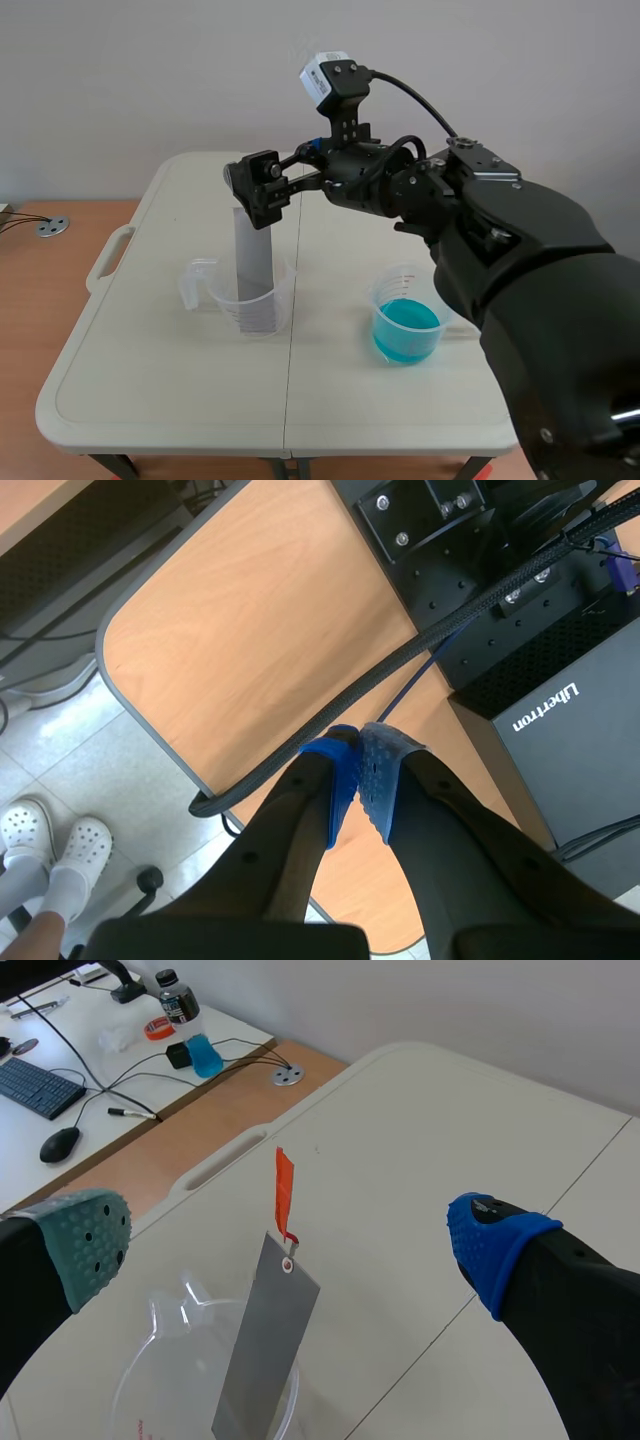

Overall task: Hold the metal plate by the orange handle, dip it into the blue solution, take it out and point at it, then put the plate back in the beaker on the left.
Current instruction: 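Lift the metal plate out of the left beaker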

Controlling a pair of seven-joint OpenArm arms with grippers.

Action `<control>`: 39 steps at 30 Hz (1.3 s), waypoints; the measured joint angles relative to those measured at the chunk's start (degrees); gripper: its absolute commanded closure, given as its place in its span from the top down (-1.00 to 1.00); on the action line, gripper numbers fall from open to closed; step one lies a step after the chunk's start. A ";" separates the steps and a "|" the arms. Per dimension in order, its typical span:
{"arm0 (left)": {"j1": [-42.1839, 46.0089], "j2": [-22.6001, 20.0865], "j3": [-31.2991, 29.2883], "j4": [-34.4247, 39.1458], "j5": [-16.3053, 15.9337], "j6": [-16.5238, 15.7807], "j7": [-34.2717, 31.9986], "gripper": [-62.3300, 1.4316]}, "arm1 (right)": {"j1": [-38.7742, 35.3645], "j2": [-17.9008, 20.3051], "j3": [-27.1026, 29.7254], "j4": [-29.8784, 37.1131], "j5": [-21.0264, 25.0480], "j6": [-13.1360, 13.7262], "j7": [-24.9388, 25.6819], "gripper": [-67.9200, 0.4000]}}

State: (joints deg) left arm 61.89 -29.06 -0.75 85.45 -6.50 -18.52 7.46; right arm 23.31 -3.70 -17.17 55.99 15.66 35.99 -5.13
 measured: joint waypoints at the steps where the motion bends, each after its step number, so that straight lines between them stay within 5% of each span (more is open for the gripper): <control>1: 0.00 0.00 -0.02 0.04 0.00 0.02 0.00 -0.90 | 0.55 -0.52 0.00 -0.92 -0.46 0.00 -0.02 0.95; 16: 0.00 0.00 -0.02 0.04 -0.02 0.00 0.00 -0.90 | 6.80 -3.58 0.00 -16.37 -5.86 -0.15 6.84 0.95; 39: 0.00 0.00 -0.02 0.04 -0.02 0.00 0.00 -0.90 | 8.04 -3.41 -4.39 -17.03 -7.19 2.82 11.10 0.95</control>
State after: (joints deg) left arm 61.89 -29.06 -0.78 85.49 -6.52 -18.52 7.46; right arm 31.35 -7.11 -21.56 38.96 8.47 38.81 5.98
